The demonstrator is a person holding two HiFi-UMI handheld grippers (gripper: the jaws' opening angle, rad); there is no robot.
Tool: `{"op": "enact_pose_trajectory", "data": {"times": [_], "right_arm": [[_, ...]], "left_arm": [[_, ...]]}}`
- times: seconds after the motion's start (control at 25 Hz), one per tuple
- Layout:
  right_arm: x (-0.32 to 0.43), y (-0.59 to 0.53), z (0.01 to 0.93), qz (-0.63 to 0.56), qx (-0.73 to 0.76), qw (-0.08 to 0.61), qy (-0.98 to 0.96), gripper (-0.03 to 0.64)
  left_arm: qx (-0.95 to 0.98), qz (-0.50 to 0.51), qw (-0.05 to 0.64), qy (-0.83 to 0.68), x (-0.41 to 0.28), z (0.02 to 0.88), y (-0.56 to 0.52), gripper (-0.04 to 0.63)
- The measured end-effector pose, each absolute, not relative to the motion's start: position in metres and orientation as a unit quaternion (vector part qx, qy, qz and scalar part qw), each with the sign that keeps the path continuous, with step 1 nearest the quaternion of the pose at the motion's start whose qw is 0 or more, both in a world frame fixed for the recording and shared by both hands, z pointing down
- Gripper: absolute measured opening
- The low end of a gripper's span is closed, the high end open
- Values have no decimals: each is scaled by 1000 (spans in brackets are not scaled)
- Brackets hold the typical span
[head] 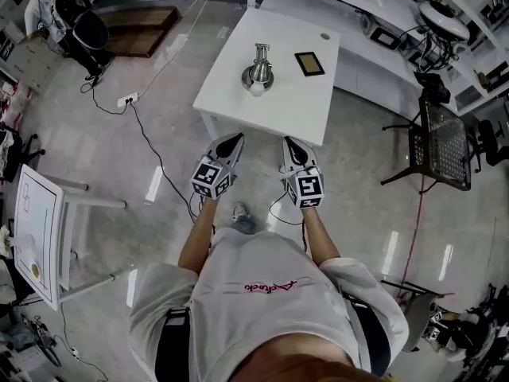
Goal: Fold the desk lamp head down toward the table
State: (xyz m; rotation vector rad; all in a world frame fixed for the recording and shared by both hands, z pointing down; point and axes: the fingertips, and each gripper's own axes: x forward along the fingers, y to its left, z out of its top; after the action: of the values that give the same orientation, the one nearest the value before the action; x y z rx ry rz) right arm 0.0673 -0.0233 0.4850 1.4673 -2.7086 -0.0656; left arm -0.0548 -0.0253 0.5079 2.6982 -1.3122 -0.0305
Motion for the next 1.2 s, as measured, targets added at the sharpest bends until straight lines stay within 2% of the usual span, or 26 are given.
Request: {"op": "enact_pose_trajectory", "data": {"times": [0.6, 1.2], "right_arm": [[40, -108, 497, -15, 506, 45, -861, -6], [40, -154, 513, -10, 508, 50, -860, -6]], "left_arm": [[904, -3, 82, -419, -105, 519, -122, 20], [906, 3, 95, -413, -106, 541, -169, 20]]}}
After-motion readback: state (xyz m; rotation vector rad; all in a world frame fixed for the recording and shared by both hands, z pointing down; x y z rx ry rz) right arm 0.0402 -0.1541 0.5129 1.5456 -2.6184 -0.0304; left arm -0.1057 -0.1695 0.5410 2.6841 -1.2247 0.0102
